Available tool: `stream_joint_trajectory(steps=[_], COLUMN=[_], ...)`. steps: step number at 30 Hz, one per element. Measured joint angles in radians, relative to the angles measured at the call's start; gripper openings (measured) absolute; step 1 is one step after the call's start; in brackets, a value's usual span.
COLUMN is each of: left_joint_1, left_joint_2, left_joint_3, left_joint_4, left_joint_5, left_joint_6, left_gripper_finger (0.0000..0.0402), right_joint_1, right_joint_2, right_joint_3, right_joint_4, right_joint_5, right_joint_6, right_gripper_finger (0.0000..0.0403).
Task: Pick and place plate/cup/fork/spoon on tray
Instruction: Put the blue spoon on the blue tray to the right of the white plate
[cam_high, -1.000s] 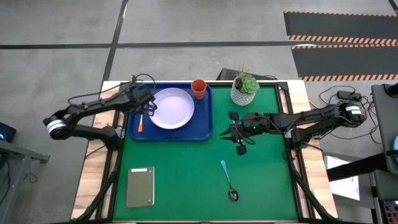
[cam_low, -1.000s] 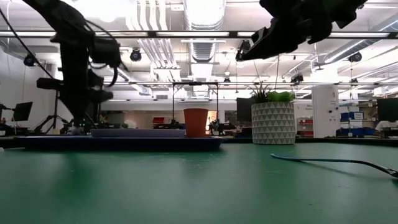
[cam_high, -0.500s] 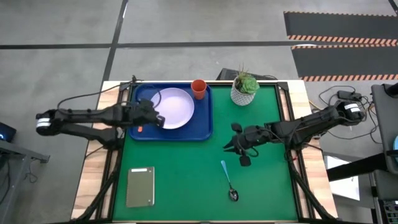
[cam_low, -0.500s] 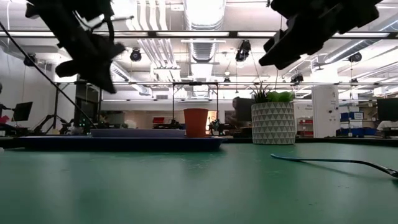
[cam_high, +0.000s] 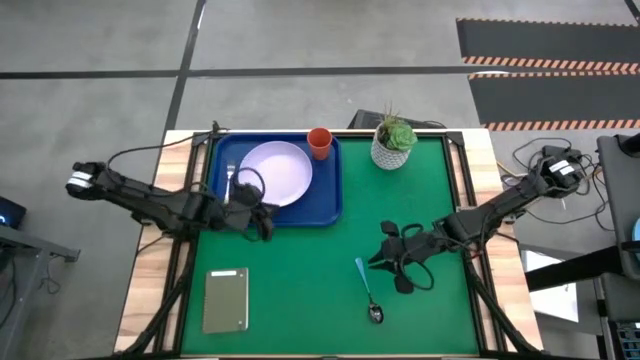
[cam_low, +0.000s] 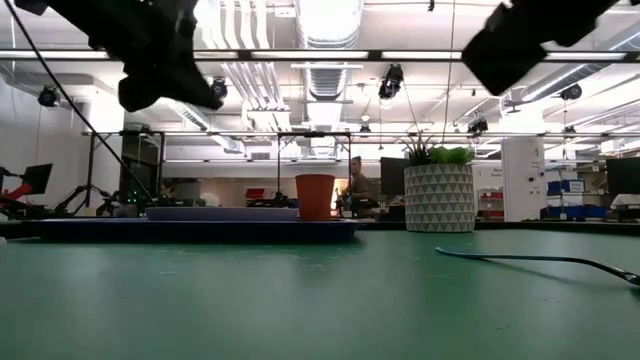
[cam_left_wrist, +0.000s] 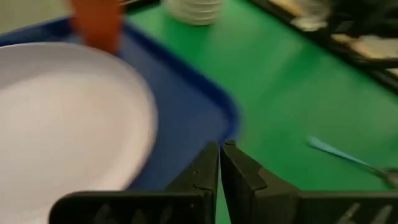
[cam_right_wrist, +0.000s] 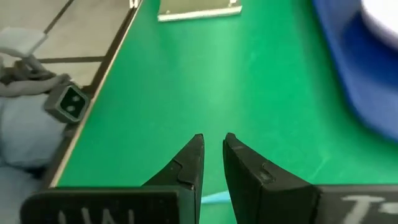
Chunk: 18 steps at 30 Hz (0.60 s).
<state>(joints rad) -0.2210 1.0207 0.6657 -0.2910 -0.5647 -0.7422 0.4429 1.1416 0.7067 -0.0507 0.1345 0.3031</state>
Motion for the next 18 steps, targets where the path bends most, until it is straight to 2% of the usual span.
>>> stream_joint_trajectory(steps=[4, 10, 18], left_joint_1=[-0.088, -0.178, -0.193], left_joint_2=[0.044, 0.116, 0.155], left_joint_3=[-0.007, -0.007, -0.004], left_joint_4=[0.119, 0.192, 0.204], left_joint_5=[0.005, 0.006, 0.009], left_joint_6=[0.045, 0.05, 0.052], left_gripper_finger=[0.0, 0.0, 0.0], right_joint_1=[0.061, 0.151, 0.221], right_joint_2=[0.0, 0.013, 0.151], right_joint_3=[0.009, 0.043, 0.173], right_joint_4=[-0.054, -0.156, -0.251], right_joint_5=[0.032, 0.092, 0.101], right_joint_6=[0.128, 0.311, 0.38], right_gripper_finger=[0.0049, 0.0042, 0.0036])
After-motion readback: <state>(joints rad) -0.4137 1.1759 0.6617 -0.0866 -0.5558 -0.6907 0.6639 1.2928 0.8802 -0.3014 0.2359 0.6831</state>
